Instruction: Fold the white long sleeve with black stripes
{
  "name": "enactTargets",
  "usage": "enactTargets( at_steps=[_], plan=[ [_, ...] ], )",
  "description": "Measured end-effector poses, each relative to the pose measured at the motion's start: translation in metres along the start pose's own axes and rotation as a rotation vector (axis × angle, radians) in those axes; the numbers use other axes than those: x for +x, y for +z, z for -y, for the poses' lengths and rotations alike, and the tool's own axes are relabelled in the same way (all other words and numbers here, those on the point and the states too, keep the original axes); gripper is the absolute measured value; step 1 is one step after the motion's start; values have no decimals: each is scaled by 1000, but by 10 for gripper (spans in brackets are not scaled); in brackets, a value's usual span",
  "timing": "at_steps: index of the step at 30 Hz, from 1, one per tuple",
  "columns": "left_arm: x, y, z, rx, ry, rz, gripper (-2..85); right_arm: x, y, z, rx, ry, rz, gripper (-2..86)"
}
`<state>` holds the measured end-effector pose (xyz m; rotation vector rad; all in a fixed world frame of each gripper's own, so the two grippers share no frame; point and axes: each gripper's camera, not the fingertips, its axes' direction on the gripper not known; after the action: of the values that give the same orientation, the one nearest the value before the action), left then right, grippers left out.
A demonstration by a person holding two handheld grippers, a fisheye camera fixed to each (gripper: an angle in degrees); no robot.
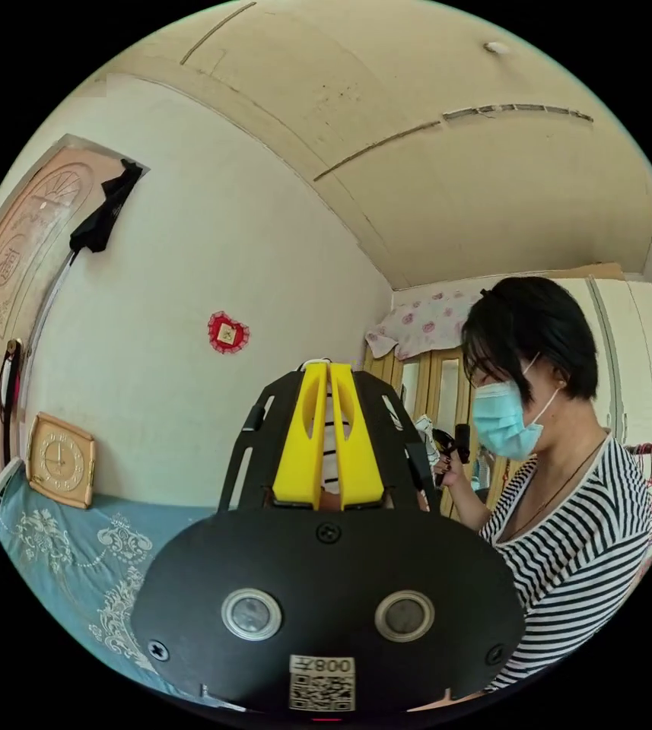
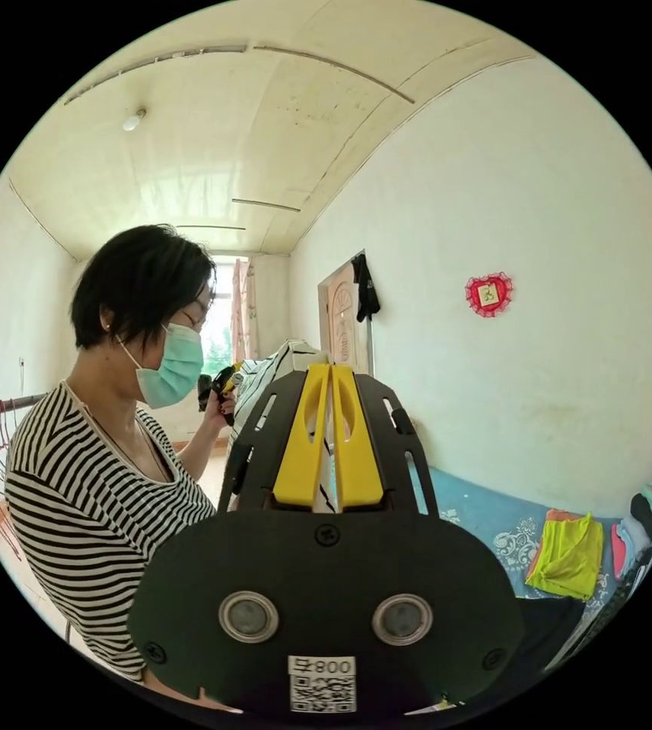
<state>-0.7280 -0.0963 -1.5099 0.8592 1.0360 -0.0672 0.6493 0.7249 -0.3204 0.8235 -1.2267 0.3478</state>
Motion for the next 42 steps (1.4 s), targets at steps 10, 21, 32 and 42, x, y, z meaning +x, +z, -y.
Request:
enactTargets(
  at_steps=[10,21,32,42],
  plan=[
    [-316,196,-65,-396,-267,338,8,298,243,38,-339,214,-119,2],
    [-602,298,-304,-804,-738,522,62,632,482,-125,-851,773,-340,14],
    [-614,195,-343,-1010,-693,729,115,662,511,-146,-1172,694,-466,86],
    [-659,218,-390,-1229,-684,924,11,715,646,-143,-1665,511,-610,12]
  ],
)
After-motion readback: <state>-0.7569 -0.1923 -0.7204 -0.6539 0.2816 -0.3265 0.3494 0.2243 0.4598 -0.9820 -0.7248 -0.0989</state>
